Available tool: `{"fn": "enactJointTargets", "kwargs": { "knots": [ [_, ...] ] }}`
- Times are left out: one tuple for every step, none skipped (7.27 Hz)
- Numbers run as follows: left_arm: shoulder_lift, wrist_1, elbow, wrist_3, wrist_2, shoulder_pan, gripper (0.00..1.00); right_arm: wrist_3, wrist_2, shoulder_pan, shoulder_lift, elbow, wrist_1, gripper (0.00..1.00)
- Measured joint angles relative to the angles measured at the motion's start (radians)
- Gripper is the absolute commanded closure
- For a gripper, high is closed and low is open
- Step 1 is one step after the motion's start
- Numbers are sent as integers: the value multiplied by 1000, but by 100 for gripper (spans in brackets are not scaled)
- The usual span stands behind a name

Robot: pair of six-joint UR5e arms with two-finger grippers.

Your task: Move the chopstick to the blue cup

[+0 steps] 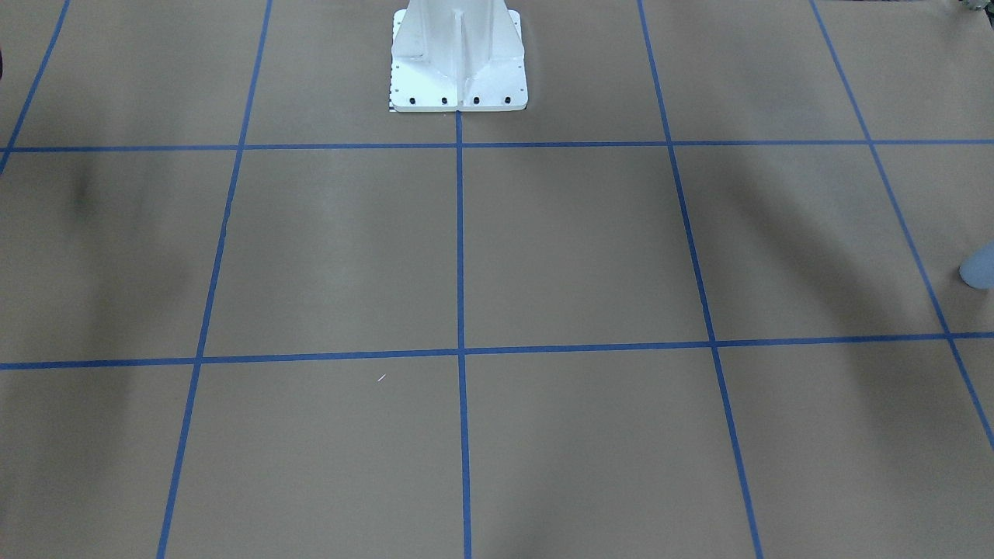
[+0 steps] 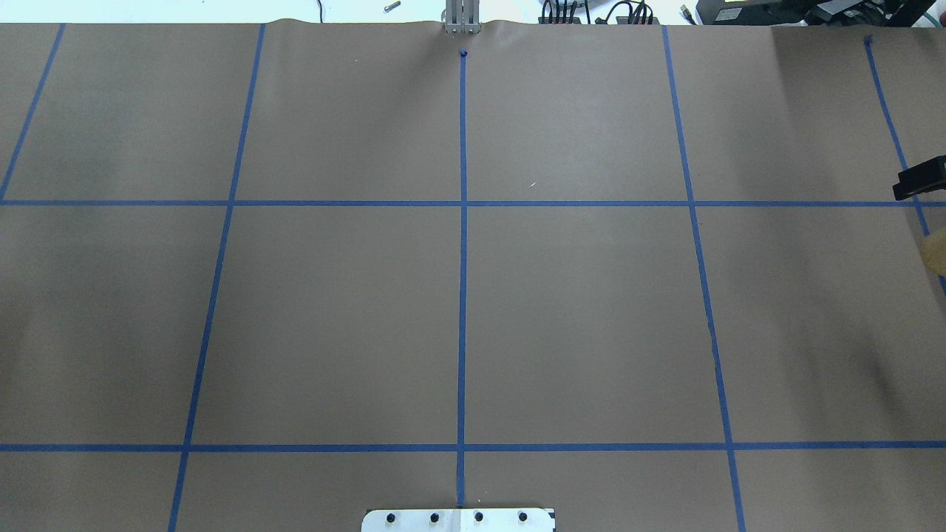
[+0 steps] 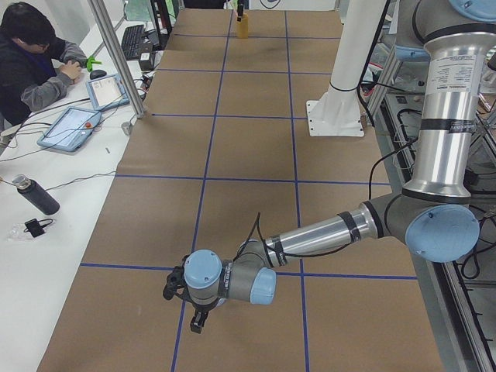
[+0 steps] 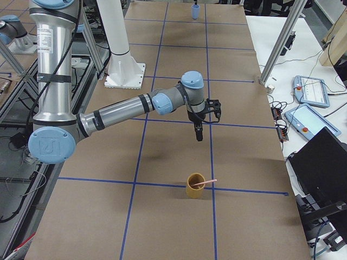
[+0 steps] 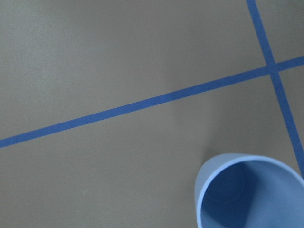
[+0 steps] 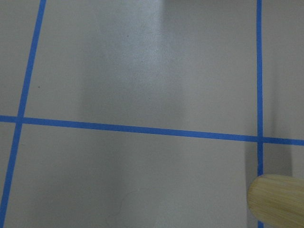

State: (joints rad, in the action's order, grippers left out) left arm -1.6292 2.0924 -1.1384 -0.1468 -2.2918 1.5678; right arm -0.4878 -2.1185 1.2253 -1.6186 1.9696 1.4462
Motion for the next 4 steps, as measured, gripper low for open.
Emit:
{"fn": "enactJointTargets", "kwargs": {
  "knots": [
    [-7, 2, 11, 1, 0, -1, 32, 0, 0, -1, 1, -1, 0, 0],
    [-9, 3, 15, 1, -1, -1, 42, 0, 0, -2, 2, -1, 0, 0],
    [-7, 3, 15, 3, -4, -1, 44, 0, 0, -2, 5, -2, 0, 0],
    [-4, 3, 14, 6, -14, -2, 44, 0, 0, -3, 6, -2, 0, 0]
  ]
}}
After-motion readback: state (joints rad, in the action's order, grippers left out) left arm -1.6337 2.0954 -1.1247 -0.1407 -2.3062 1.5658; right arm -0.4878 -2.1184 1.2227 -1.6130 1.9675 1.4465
